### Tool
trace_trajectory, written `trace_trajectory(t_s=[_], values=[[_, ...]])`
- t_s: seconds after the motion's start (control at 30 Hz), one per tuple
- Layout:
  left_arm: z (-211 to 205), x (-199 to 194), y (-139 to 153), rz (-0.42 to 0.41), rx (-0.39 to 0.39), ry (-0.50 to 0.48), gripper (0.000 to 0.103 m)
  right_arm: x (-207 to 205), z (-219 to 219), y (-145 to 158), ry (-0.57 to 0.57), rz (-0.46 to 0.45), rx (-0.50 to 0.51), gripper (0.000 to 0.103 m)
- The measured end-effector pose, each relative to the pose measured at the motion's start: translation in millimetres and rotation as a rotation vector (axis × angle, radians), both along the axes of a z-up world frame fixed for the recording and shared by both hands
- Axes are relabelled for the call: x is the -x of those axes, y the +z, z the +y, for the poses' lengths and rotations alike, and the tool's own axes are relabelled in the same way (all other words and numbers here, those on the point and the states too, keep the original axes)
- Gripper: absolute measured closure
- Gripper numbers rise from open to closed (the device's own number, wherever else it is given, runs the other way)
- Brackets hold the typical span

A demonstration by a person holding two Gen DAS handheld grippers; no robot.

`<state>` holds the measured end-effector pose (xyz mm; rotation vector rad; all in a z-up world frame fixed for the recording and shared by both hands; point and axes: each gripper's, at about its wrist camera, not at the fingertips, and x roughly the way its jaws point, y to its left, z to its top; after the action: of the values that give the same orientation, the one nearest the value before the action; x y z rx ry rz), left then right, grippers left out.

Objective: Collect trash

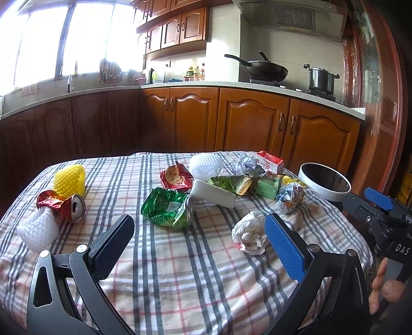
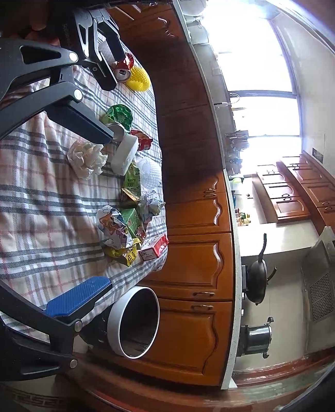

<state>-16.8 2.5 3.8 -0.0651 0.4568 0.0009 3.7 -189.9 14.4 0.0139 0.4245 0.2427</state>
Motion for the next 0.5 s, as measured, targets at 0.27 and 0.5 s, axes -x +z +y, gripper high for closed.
trace_trajectory(t_s=[0.27,0.5], values=[[0.4,-0.6,-0.1,-0.001,0.005,0.002,0.000,-0.7,0.1,-0.1,0.006,0.002,-0.002,0.000],[0.1,-1.2,-0.4,-0.001,0.003,0.001,0.000,-2.2,4.4,-2.1,0.015,0.005,0.002,0.000]])
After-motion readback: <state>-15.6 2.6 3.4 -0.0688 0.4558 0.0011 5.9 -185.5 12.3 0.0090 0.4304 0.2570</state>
